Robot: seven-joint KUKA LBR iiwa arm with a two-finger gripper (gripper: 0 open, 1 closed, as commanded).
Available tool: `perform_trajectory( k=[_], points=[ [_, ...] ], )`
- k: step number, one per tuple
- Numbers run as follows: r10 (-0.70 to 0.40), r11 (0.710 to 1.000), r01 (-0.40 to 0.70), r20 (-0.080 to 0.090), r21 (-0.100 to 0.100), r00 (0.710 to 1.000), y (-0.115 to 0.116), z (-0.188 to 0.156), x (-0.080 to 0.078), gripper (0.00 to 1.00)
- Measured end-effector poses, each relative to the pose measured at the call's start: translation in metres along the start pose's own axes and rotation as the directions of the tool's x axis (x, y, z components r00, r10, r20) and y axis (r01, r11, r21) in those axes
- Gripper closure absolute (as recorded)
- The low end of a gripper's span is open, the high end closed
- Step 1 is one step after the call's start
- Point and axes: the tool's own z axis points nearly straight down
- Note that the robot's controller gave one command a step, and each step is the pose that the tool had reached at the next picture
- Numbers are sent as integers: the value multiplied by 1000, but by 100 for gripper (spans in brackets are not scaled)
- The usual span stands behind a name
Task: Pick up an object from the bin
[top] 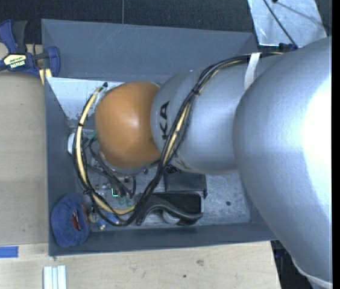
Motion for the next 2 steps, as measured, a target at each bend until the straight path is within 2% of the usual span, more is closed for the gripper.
perform_trajectory(
  k=[1, 2],
  points=[
    [4, 1000, -4, 0, -1, 1000, -9, 61, 14, 0],
    [1, 1000, -1, 9, -8, 1000, -6, 56, 12, 100]
  ],
)
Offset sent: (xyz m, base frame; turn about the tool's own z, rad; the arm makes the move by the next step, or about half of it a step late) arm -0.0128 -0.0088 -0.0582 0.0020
